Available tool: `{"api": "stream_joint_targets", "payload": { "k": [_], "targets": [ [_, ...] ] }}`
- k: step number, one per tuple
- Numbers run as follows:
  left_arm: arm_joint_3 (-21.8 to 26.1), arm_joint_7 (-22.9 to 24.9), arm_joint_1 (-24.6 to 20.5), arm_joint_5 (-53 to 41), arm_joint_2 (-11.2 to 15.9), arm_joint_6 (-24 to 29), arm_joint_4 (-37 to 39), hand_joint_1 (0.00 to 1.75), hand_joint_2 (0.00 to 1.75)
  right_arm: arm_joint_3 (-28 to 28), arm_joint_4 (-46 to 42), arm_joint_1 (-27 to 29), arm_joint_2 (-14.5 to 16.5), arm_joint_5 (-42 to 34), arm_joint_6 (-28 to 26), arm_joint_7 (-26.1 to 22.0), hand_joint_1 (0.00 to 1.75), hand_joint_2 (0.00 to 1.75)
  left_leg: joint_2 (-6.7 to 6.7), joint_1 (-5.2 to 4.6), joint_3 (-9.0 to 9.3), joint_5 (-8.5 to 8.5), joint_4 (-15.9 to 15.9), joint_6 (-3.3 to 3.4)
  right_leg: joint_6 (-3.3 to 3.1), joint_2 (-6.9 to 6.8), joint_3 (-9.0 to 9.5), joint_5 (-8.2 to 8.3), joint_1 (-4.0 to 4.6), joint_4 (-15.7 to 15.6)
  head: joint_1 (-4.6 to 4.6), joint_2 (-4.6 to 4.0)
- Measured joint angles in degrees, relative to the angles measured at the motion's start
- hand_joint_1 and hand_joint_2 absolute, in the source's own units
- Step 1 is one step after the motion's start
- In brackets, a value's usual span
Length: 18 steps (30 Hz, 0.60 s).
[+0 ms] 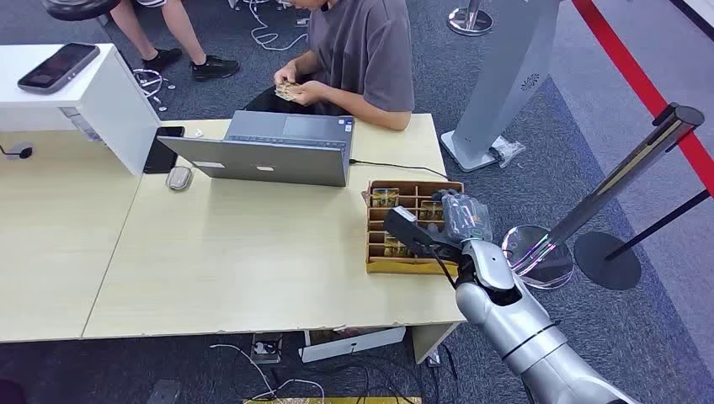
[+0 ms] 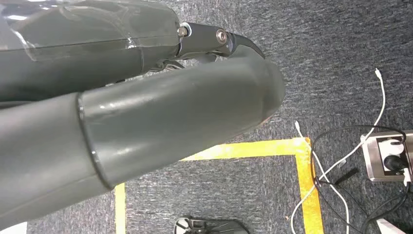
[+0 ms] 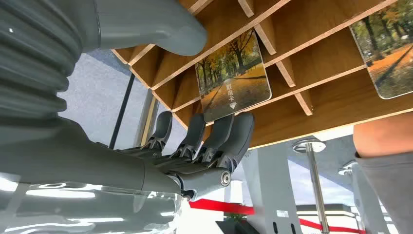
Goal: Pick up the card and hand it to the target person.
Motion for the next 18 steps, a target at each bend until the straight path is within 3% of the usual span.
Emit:
{"api": "stream_joint_targets", "payload": {
  "k": [18],
  "targets": [
    [0.00, -0.01, 0.00, -0.08, -0.01, -0.02, 0.00, 0.00, 0.00, -0.03, 0.00, 0.05, -0.13, 0.03, -1.20, 0.27, 0.96, 1.75, 0.00, 0.00, 0.00, 0.00, 0.00, 0.00, 0.00, 0.00, 0.00, 0.00, 0.00, 0.00, 0.00, 0.00]
  ]
}}
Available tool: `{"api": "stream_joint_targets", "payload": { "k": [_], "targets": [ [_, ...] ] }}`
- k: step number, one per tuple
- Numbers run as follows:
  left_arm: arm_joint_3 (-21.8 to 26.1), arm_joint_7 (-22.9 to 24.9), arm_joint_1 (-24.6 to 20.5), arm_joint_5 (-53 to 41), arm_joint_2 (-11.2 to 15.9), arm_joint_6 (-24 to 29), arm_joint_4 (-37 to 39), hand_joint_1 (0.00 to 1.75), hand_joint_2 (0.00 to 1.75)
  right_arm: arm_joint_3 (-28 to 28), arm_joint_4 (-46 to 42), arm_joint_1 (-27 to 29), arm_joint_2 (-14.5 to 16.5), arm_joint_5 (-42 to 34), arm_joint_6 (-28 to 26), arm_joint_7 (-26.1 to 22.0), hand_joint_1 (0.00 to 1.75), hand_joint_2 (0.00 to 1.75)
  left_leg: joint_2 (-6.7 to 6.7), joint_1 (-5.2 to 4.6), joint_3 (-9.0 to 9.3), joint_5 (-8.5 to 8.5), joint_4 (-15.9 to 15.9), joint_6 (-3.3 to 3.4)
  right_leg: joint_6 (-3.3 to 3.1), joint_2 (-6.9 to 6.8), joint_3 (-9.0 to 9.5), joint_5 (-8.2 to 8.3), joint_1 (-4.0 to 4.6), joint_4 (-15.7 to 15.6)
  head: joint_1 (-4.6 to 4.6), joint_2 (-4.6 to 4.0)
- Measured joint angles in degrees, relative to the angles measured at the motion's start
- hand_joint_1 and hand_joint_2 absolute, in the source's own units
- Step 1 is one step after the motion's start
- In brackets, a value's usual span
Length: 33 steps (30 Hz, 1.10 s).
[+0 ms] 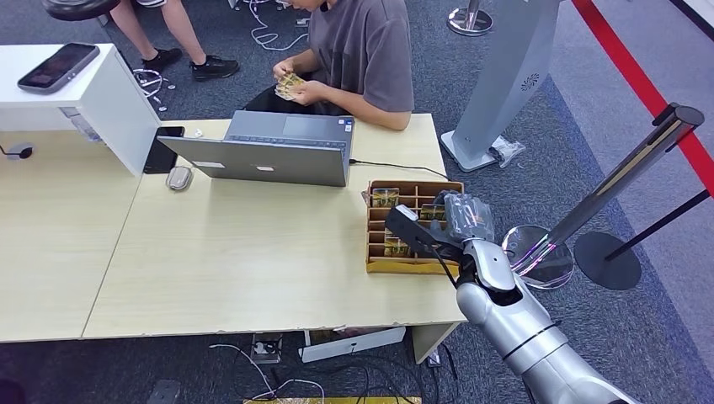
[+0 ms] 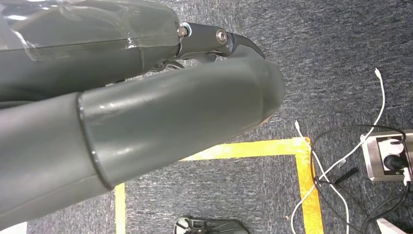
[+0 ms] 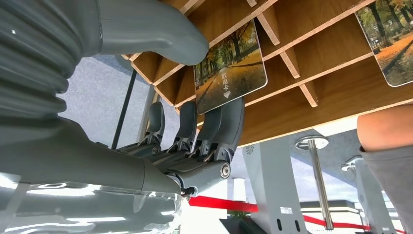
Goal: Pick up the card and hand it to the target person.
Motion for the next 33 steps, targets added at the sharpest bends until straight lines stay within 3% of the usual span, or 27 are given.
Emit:
{"api": "stream_joint_targets", "payload": {
  "k": [3, 8, 17, 33],
  "targets": [
    [0.00, 0.00, 0.00, 0.00, 0.00, 0.00, 0.00, 0.00, 0.00, -0.02, 0.00, 0.02, 0.00, 0.01, -0.01, -0.02, 0.96, 1.75, 0.00, 0.00, 0.00, 0.00, 0.00, 0.00, 0.00, 0.00, 0.00, 0.00, 0.00, 0.00, 0.00, 0.00],
    [0.00, -0.01, 0.00, 0.00, 0.00, 0.00, 0.00, 0.00, 0.00, -0.02, 0.00, 0.03, -0.01, 0.00, -0.01, -0.02, 1.22, 1.75, 0.00, 0.00, 0.00, 0.00, 0.00, 0.00, 0.00, 0.00, 0.00, 0.00, 0.00, 0.00, 0.00, 0.00],
    [0.00, -0.11, 0.00, -0.01, 0.02, 0.00, 0.00, 0.00, 0.00, -0.02, 0.00, 0.05, 0.00, -0.39, -0.55, -0.57, 1.48, 1.75, 0.00, 0.00, 0.00, 0.00, 0.00, 0.00, 0.00, 0.00, 0.00, 0.00, 0.00, 0.00, 0.00, 0.00],
    [0.00, -0.21, 0.00, -0.41, 0.02, -0.09, 0.00, 0.00, 0.00, -0.06, 0.01, 0.71, -0.02, -1.08, -2.41, -1.34, 1.67, 1.75, 0.00, 0.00, 0.02, 0.00, 0.00, 0.00, 0.00, 0.00, 0.01, 0.00, 0.00, 0.00, 0.00, 0.00]
  ]
}}
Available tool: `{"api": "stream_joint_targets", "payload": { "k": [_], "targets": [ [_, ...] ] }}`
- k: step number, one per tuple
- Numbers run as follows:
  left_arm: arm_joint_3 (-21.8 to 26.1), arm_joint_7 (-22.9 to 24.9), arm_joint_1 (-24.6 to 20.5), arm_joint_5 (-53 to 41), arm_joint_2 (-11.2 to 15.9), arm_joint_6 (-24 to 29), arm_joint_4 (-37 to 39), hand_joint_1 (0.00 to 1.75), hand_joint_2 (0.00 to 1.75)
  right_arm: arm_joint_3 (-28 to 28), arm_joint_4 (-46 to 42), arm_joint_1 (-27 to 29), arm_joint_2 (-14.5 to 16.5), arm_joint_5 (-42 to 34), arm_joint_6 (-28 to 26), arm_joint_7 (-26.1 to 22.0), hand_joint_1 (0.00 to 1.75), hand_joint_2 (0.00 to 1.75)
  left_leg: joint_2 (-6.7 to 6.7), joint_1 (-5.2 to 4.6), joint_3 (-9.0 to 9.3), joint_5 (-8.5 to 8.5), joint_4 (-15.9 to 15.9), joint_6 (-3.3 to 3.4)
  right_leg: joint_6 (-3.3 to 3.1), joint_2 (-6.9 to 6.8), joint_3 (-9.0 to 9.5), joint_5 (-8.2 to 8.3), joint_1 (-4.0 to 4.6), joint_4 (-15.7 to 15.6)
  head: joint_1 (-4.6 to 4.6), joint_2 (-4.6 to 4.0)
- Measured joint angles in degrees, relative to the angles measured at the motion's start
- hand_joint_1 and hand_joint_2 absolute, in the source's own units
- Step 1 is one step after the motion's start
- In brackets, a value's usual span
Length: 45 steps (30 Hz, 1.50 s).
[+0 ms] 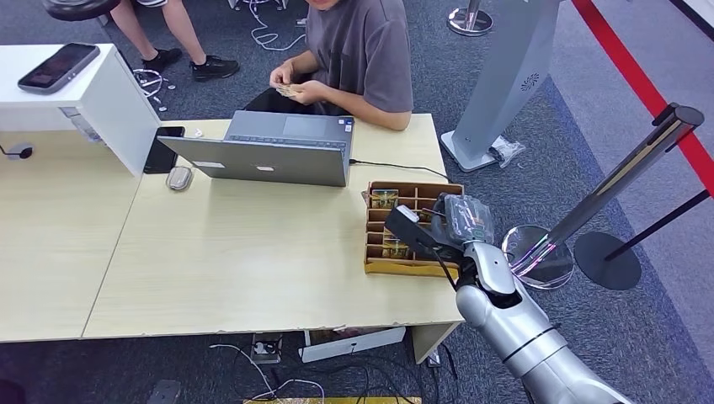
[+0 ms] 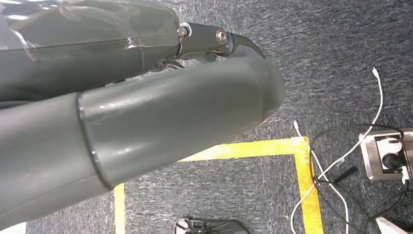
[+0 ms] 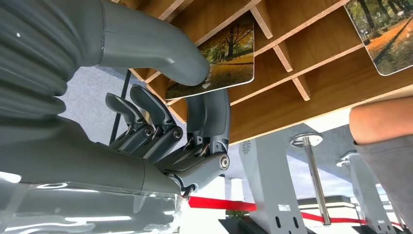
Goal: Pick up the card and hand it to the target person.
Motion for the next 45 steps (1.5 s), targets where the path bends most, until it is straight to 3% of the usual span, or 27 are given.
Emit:
{"api": "stream_joint_targets", "payload": {
  "k": [3, 15, 21, 29, 40, 45],
  "targets": [
    [0.00, -0.02, 0.00, -0.03, 0.00, 0.00, 0.00, 0.00, 0.00, -0.01, 0.05, 0.01, -0.03, -0.17, -0.07, -0.13, 1.72, 1.75, 0.00, 0.00, 0.00, 0.00, 0.00, 0.00, 0.00, 0.00, 0.00, 0.00, 0.00, 0.00, 0.00, 0.00],
    [0.00, -0.69, 0.01, -0.01, 0.01, 0.07, 0.00, 0.00, 0.00, -0.03, -0.45, -0.16, -0.85, 1.45, 1.21, 0.24, 1.63, 1.75, 0.00, 0.00, 0.02, 0.00, 0.01, 0.00, 0.01, 0.00, 0.03, 0.00, 0.00, 0.00, 0.00, 0.00],
    [0.03, -0.87, 0.06, 0.60, 0.14, 0.19, 0.00, 0.00, 0.00, -0.74, -7.20, -1.38, -3.09, 1.46, 5.96, 2.28, 1.57, 1.75, 0.02, -0.01, 0.02, 0.00, 0.03, 0.00, 0.03, 0.00, 0.03, 0.03, -0.01, 0.00, 0.00, 0.00],
    [0.04, -1.30, 0.12, 0.33, 0.33, 0.11, 0.02, 0.00, 0.00, -3.26, -19.77, -4.52, -5.80, 0.10, 7.13, 5.16, 1.54, 1.75, 0.01, -0.01, 0.03, 0.00, 0.03, 0.00, 0.03, 0.00, 0.04, 0.03, -0.01, 0.00, 0.00, 0.00],
    [0.02, -1.50, 0.10, -0.32, 0.27, 0.07, 0.00, 0.00, 0.00, -4.05, -20.83, -6.01, -6.26, -0.76, 4.45, 4.04, 1.57, 1.75, 0.01, 0.00, 0.01, 0.00, 0.03, 0.00, 0.03, -0.01, 0.05, 0.03, -0.01, 0.00, 0.00, 0.00],
    [0.00, -1.60, 0.06, -1.16, 0.25, 0.03, 0.00, 0.00, 0.00, -4.21, -17.74, -6.64, -5.89, -1.91, 0.74, 1.77, 1.61, 1.75, 0.00, 0.00, -0.02, 0.00, 0.02, 0.00, 0.03, -0.02, 0.05, 0.03, -0.01, 0.00, -0.01, 0.00]
  ]
}}
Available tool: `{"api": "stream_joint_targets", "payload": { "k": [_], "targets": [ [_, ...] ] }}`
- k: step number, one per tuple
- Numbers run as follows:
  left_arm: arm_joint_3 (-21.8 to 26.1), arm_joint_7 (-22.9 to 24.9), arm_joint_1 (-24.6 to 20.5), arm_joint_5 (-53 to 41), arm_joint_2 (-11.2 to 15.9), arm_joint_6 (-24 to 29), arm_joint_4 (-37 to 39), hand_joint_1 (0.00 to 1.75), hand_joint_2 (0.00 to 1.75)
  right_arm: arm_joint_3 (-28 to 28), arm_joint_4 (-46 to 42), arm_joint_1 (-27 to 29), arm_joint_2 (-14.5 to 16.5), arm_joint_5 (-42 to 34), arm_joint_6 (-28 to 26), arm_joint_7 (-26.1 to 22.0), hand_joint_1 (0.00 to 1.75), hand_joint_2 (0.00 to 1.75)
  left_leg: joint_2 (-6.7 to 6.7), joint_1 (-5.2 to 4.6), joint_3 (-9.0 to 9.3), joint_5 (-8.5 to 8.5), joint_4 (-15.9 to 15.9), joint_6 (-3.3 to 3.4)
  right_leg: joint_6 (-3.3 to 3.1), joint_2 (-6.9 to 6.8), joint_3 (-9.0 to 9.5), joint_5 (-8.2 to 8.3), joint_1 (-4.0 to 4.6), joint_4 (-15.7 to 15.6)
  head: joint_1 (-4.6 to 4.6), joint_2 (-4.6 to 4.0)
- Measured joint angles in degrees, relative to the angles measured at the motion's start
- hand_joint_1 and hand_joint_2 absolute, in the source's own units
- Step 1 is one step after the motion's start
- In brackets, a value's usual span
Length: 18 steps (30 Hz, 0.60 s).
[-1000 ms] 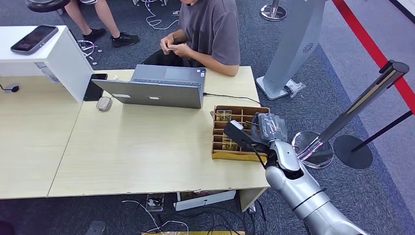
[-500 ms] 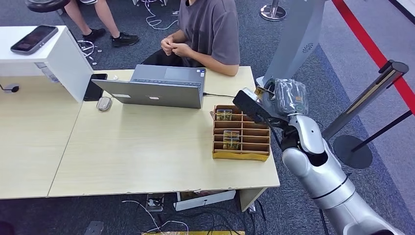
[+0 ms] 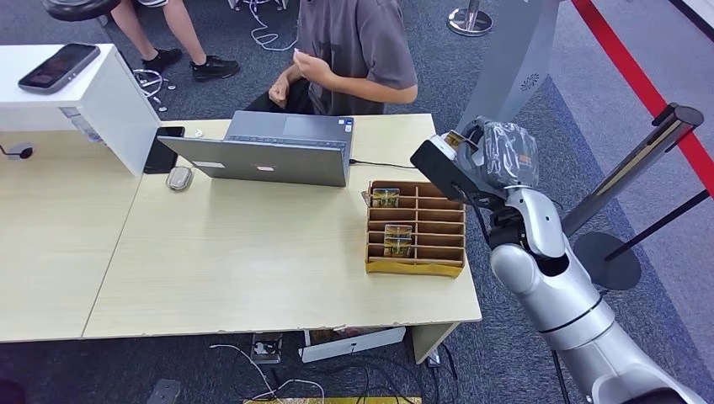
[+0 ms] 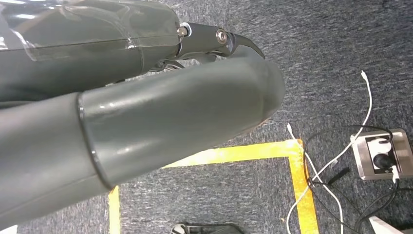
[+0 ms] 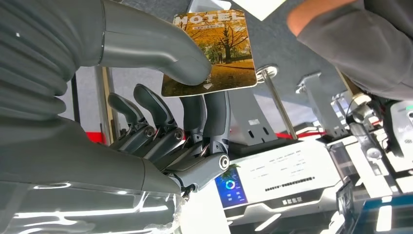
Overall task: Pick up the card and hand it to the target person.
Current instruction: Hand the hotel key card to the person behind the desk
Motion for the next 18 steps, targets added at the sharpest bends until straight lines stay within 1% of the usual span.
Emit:
{"api": "stream_joint_targets", "payload": {
  "k": [4, 10, 18],
  "targets": [
    [-0.01, 0.14, -0.19, -0.75, -0.18, -0.05, 0.00, 0.00, 0.00, 0.33, 5.83, -1.49, 1.52, 0.87, -5.19, -2.58, 1.58, 1.75, 0.00, 0.00, 0.01, 0.01, 0.00, 0.00, 0.00, 0.00, 0.00, 0.00, 0.00, 0.00, 0.01, 0.00],
    [-0.08, 1.07, -0.86, -1.83, -0.44, -0.05, 0.00, 0.00, 0.00, 0.82, 14.98, -3.81, 4.68, 3.21, -12.66, -5.50, 1.56, 1.75, -0.03, 0.00, -0.01, 0.05, 0.00, 0.01, 0.00, -0.01, 0.01, 0.00, 0.00, 0.01, 0.00, 0.00],
    [-0.14, 1.85, -1.76, -2.96, -0.87, -0.05, -0.02, 0.00, 0.00, 0.92, 23.03, -5.65, 8.60, 4.78, -21.91, -8.55, 1.51, 1.75, -0.03, 0.00, 0.00, 0.05, 0.00, 0.02, 0.00, 0.00, 0.00, 0.00, 0.00, 0.01, 0.01, 0.00]
  ]
}}
